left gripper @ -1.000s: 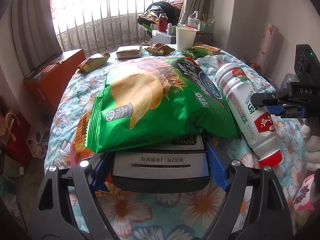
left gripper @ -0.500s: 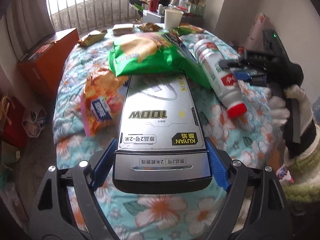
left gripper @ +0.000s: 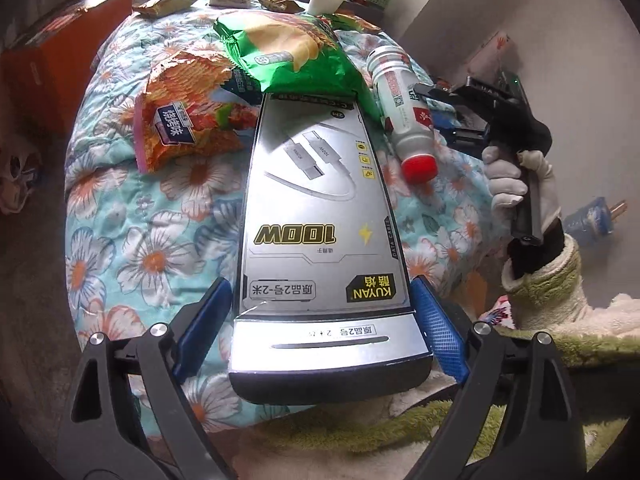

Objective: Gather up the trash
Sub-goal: 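Carry the KUYAN box and AD bottle with both tools over the blue wastebasket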

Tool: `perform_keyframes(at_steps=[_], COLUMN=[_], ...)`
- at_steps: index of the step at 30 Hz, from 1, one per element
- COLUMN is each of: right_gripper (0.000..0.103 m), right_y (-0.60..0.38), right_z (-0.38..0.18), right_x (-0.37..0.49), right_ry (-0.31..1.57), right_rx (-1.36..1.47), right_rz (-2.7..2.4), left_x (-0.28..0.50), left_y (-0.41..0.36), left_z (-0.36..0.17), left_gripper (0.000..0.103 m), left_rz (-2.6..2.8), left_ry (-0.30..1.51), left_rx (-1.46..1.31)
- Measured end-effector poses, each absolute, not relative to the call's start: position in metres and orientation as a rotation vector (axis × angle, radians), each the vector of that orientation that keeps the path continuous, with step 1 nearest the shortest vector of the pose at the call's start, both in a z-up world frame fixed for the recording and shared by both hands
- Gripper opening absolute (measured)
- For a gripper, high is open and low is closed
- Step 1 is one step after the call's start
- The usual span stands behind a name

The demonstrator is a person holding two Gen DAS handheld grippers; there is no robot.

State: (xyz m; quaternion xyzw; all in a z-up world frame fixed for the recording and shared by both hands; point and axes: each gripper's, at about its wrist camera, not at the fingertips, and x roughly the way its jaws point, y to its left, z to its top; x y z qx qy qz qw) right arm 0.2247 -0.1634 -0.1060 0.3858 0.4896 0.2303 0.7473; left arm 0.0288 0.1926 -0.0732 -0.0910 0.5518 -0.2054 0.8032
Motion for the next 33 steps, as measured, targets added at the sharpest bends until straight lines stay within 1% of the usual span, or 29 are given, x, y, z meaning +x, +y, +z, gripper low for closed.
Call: perform_keyframes(at_steps=[5, 9, 14, 21, 22, 24, 25, 26, 29, 31, 33], right_gripper=[0.047, 0.046, 0.045, 0.046, 0.046, 0.051, 0.056, 0.059, 0.066, 0.067, 0.068], right_y=[-0.176, -0.191, -0.213, -0.224, -0.222, -0.219, -0.217, -0.214, -0.207, -0.204, -0.203], right_z=[-0.118, -0.131, -0.135, -0.142, -0.140, -0.137, -0.135, -0.133, -0.125, -0.122, -0.119], right_x=[0.220, 0.210, 0.196, 0.197, 0.198, 0.203, 0.204, 0.205, 0.207, 0.209, 0.205], right_ry=[1.091, 1.100, 1.106, 1.120, 1.117, 1.107, 1.101, 1.098, 1.086, 1.084, 1.079], right_rx=[0.971, 1.091, 1.148, 1.171, 1.154, 1.132, 1.126, 1.115, 1.071, 1.053, 1.038], right_rz=[0.547, 0.574, 0.571, 0.547, 0.538, 0.524, 0.519, 0.514, 0.484, 0.461, 0.443], left_x=[0.016, 0.021, 0.024, 0.021, 0.022, 0.024, 0.025, 0.027, 0.035, 0.041, 0.048], left_y=[0.191, 0.189, 0.177, 0.175, 0.178, 0.185, 0.188, 0.190, 0.181, 0.166, 0.152], left_z=[-0.083, -0.096, -0.099, -0.098, -0.094, -0.088, -0.084, -0.082, -0.081, -0.083, -0.087], left_gripper=[0.087, 0.087, 0.087, 0.087, 0.087, 0.087, 0.087, 0.087, 0.087, 0.087, 0.087], left_rz=[-0.465, -0.455, -0.569, -0.556, -0.545, -0.520, -0.500, -0.481, -0.404, -0.360, -0.366], left_ry=[1.214, 1.237, 1.258, 1.284, 1.268, 1.243, 1.228, 1.215, 1.187, 1.168, 1.170], left_rx=[-0.156, -0.238, -0.309, -0.272, -0.285, -0.301, -0.306, -0.301, -0.194, -0.109, -0.084])
